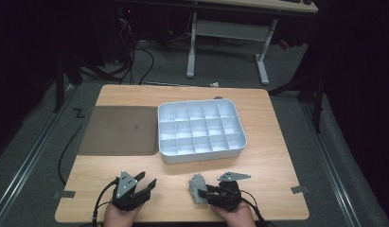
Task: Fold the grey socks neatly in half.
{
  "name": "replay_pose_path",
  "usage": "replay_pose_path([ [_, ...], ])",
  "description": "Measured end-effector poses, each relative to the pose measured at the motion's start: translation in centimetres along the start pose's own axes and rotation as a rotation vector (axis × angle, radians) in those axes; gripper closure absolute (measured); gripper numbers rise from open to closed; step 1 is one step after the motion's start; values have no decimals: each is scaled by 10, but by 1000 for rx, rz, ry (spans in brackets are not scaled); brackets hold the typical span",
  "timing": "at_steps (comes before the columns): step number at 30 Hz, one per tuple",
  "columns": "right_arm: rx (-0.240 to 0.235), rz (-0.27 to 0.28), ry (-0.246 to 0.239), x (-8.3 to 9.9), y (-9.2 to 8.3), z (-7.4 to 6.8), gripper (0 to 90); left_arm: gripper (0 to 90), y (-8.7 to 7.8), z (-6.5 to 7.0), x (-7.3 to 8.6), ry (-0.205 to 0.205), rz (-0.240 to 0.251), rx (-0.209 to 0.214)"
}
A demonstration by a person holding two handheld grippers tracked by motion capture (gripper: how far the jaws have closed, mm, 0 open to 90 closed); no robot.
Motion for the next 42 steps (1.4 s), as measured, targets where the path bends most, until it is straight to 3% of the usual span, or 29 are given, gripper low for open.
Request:
replay_pose_path([
  [4,-5,-24,3,-2,-1,1,646,471,-1,-1,1,4,-2,10],
  [10,22,-66,-41,-5,-2,-2,653,453,-1,-2,2,-1,-7,13],
  [20,20,-112,-64,-9,-2,-3,666,450,-1,-3,3,-10,-9,18],
  [26,13,-129,-61,-10,-1,-3,683,449,-1,-4,4,-10,-15,15],
  [42,19,-162,-114,-14,-1,-4,720,449,1,-2,6,-2,-27,21],
])
Point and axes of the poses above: each handheld gripper's, and its own axes: y roughly forward along the jaws, x roughly out of its underside, z roughly to its right, the point moved 7 cm from there along y, roughly forward along the jaws, and after that the axes turned 14 degrees about -y, right-handed, at the moved point
